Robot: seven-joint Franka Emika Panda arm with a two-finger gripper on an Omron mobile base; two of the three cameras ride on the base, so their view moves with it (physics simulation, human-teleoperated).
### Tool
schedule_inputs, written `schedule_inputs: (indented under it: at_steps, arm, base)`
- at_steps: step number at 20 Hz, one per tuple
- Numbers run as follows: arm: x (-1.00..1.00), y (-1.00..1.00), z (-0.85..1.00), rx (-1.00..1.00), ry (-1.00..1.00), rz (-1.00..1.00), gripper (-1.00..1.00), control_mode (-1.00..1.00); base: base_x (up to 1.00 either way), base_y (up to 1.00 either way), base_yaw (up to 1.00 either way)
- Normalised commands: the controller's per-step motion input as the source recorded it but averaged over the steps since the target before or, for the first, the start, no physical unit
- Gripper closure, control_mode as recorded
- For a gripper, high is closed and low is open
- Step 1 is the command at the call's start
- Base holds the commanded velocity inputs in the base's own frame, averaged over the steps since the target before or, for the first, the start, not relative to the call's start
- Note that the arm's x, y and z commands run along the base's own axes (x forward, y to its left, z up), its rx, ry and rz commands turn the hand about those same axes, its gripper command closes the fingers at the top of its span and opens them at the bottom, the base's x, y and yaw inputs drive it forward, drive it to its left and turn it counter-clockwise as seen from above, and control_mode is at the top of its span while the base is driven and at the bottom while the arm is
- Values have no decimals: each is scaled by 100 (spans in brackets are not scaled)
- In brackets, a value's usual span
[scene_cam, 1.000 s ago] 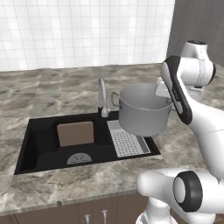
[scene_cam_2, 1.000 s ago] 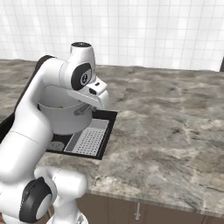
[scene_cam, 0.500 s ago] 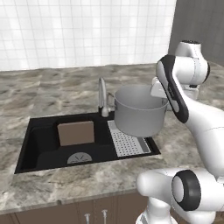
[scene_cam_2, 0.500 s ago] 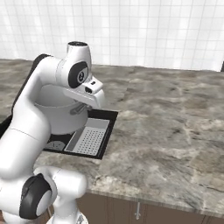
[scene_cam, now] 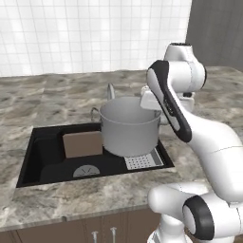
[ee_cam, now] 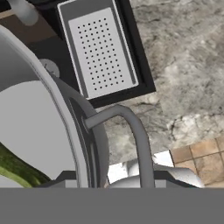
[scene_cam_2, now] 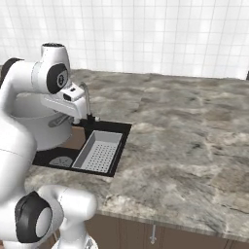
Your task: Dump the squash from the pot into the sink. Then turn on the water and wash the squash. Then turn off the water and put the squash back in the pot.
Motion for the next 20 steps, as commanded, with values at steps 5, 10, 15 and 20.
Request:
schedule_inputs:
  at_steps: [5, 10, 15, 20]
  arm:
    - [0, 92, 3, 1, 7, 0, 100, -100]
    - [0, 55, 5, 5, 1, 0, 100, -100]
    - [0, 32, 3, 6, 0, 0, 100, -100]
    - [0, 44, 0, 6, 0, 0, 100, -100]
  base:
    - [0, 0, 0]
    - [0, 0, 0]
    - [0, 0, 0]
    - [0, 0, 0]
